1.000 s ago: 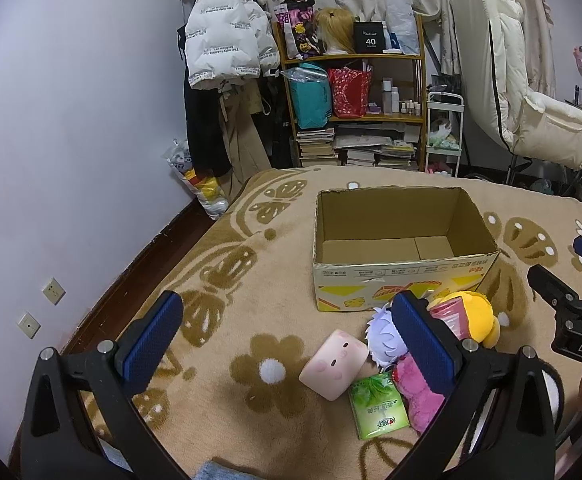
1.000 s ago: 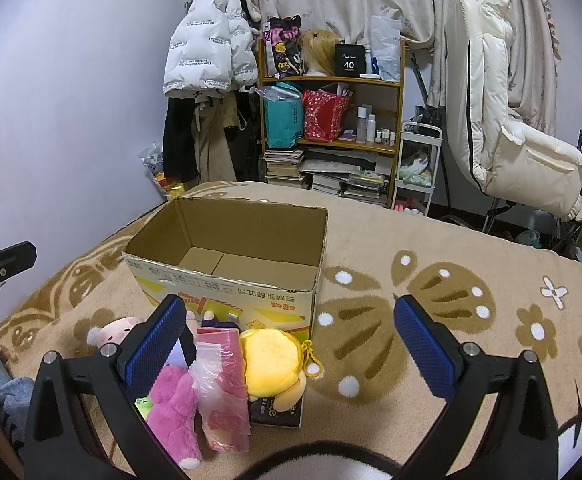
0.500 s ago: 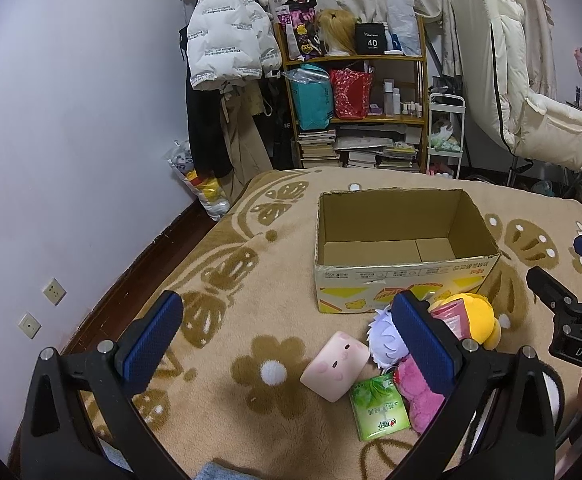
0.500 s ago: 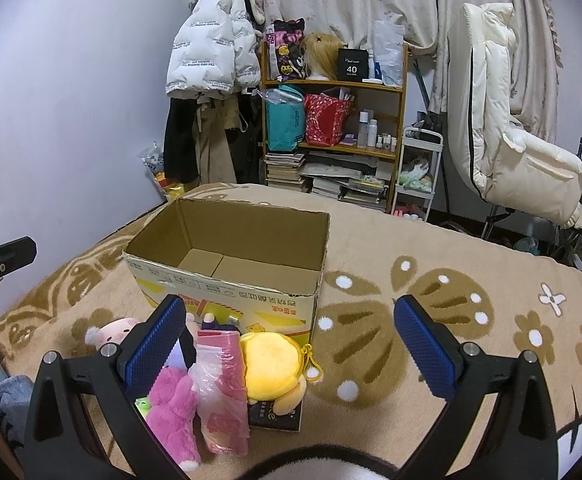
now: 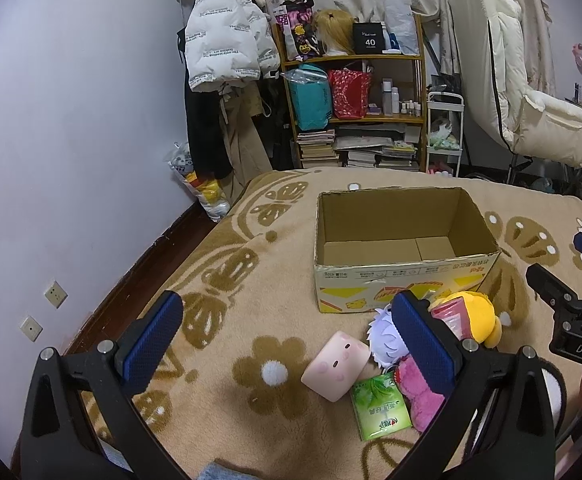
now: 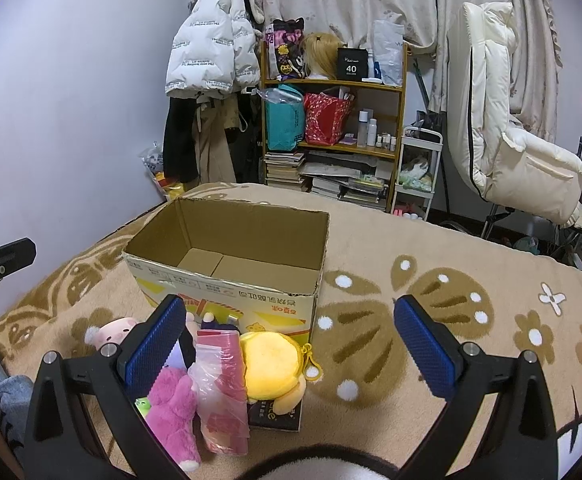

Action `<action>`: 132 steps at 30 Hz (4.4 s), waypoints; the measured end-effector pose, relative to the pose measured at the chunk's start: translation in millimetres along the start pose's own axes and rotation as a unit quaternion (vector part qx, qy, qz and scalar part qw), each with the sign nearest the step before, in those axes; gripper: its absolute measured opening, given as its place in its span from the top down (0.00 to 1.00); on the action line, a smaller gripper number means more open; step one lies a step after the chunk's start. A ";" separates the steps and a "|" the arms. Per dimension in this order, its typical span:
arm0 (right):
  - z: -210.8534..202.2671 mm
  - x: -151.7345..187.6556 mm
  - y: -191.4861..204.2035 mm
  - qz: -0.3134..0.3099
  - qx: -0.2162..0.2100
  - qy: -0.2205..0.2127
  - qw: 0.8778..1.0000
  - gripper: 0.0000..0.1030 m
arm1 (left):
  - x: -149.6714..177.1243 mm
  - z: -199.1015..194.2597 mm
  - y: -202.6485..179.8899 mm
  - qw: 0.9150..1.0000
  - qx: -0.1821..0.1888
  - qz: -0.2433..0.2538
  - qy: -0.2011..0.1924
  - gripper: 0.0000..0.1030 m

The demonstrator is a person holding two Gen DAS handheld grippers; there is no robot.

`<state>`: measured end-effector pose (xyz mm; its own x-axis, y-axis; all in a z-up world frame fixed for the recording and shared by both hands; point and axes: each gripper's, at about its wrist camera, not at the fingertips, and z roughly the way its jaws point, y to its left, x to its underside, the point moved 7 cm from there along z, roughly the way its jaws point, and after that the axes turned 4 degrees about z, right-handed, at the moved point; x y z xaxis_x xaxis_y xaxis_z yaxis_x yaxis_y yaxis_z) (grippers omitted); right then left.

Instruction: Organize soft objects

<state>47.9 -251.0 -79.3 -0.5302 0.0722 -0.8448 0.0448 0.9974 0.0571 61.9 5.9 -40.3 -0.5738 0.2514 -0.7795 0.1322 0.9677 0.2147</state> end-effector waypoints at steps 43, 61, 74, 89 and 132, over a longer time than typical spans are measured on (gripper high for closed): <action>11.9 7.6 4.7 0.004 -0.003 0.031 1.000 0.00 | 8.2 19.7 2.4 0.999 -0.018 0.020 0.038 0.00; 51.0 16.3 3.6 0.037 -0.028 0.075 0.996 0.00 | 20.8 72.2 -18.2 0.993 0.001 0.055 0.102 0.00; 82.4 29.1 20.3 0.014 -0.049 0.107 0.993 0.00 | 28.0 107.6 -25.4 0.989 0.009 0.056 0.134 0.00; 106.8 47.1 29.0 0.002 -0.067 0.129 0.989 0.00 | 50.9 139.9 -41.1 0.981 0.033 0.062 0.181 0.00; 103.2 54.7 44.4 -0.010 -0.110 0.138 0.984 0.80 | 95.1 148.6 -75.5 0.957 0.107 0.078 0.256 0.59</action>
<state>108.2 -203.6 -177.9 -0.7408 0.0212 -0.6714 -0.1364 0.9739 0.1813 117.4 -40.2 -218.1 -0.8475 0.4037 -0.3446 0.3801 0.9148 0.1369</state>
